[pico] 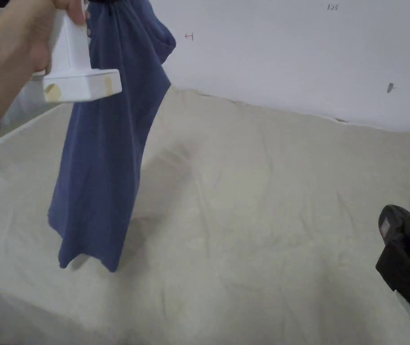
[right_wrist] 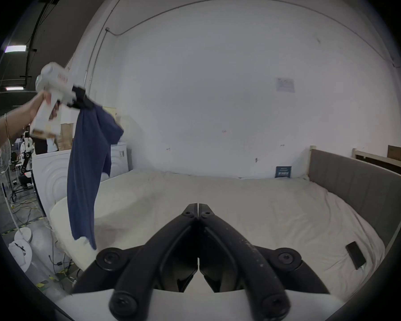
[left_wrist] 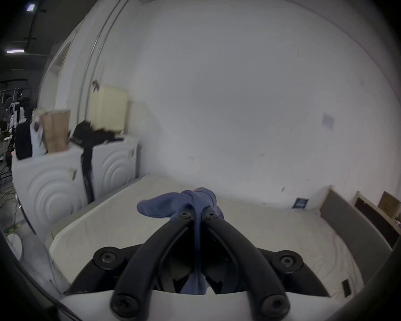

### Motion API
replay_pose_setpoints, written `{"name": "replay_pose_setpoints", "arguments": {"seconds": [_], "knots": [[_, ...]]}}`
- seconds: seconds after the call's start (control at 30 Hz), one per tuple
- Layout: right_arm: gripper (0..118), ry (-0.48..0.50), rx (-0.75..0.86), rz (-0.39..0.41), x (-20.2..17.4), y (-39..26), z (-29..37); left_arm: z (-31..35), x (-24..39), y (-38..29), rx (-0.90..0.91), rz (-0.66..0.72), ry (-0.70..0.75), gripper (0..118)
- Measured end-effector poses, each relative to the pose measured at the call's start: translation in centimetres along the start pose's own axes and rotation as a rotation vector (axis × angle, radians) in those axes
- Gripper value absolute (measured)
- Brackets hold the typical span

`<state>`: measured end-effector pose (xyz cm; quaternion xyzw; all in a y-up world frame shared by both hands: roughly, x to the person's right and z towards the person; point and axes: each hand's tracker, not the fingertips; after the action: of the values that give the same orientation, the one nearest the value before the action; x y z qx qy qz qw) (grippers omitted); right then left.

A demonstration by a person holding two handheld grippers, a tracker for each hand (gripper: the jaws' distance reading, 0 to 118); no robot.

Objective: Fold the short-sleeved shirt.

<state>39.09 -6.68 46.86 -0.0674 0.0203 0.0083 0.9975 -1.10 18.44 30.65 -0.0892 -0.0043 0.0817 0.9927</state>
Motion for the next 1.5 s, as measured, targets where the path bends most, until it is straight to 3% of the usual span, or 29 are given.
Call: {"name": "replay_pose_setpoints", "arguments": {"seconds": [0.03, 0.07, 0.17, 0.3, 0.53, 0.77, 0.9, 1.0, 1.2, 1.27, 1.3, 1.4, 1.43, 1.5], "knots": [[1, -0.018, 0.009, -0.001, 0.1, 0.0, 0.0, 0.4, 1.0, 1.0, 0.028, 0.001, -0.031, 4], [1, -0.039, 0.021, -0.007, -0.8, 1.1, 4.5, 0.9, 2.6, 2.3, 0.051, 0.001, -0.06, 4], [1, -0.082, 0.049, -0.021, -0.7, 1.4, 5.1, 1.3, 6.7, 4.8, 0.089, 0.004, -0.105, 4], [1, -0.147, 0.067, -0.036, 3.4, 1.6, 8.9, 0.1, 12.2, 6.1, 0.086, 0.001, -0.18, 4], [1, -0.24, 0.062, -0.053, 5.6, 1.9, 10.6, -4.7, 20.7, 0.6, -0.048, -0.06, -0.275, 4], [1, -0.325, 0.037, -0.09, 8.4, 1.0, 11.2, -10.1, 26.6, -14.9, -0.312, -0.301, -0.326, 4], [1, -0.35, 0.012, -0.101, 9.3, 0.3, 11.1, -12.0, 27.6, -26.1, -0.564, -0.309, -0.356, 4], [1, -0.356, -0.012, -0.112, 9.7, -0.4, 10.7, -12.0, 27.9, -34.7, -0.708, -0.41, -0.341, 4], [1, -0.356, -0.052, -0.12, 9.8, -1.4, 9.9, -10.4, 26.9, -45.0, -0.891, -0.412, -0.285, 4], [1, -0.349, -0.059, -0.123, 9.7, -1.5, 9.6, -9.8, 26.4, -46.2, -0.87, -0.406, -0.272, 15], [1, -0.345, -0.062, -0.125, 9.6, -1.6, 9.4, -10.1, 26.0, -46.2, -0.843, -0.401, -0.272, 28], [1, -0.329, -0.069, -0.12, 9.2, -1.6, 8.9, -10.4, 24.8, -44.3, -0.818, -0.359, -0.294, 104], [1, -0.325, -0.071, -0.117, 9.0, -1.6, 8.7, -10.3, 24.4, -43.1, -0.809, -0.31, -0.313, 118], [1, -0.314, -0.073, -0.112, 8.7, -1.6, 8.3, -9.4, 23.2, -39.6, -0.672, -0.202, -0.362, 116]]}}
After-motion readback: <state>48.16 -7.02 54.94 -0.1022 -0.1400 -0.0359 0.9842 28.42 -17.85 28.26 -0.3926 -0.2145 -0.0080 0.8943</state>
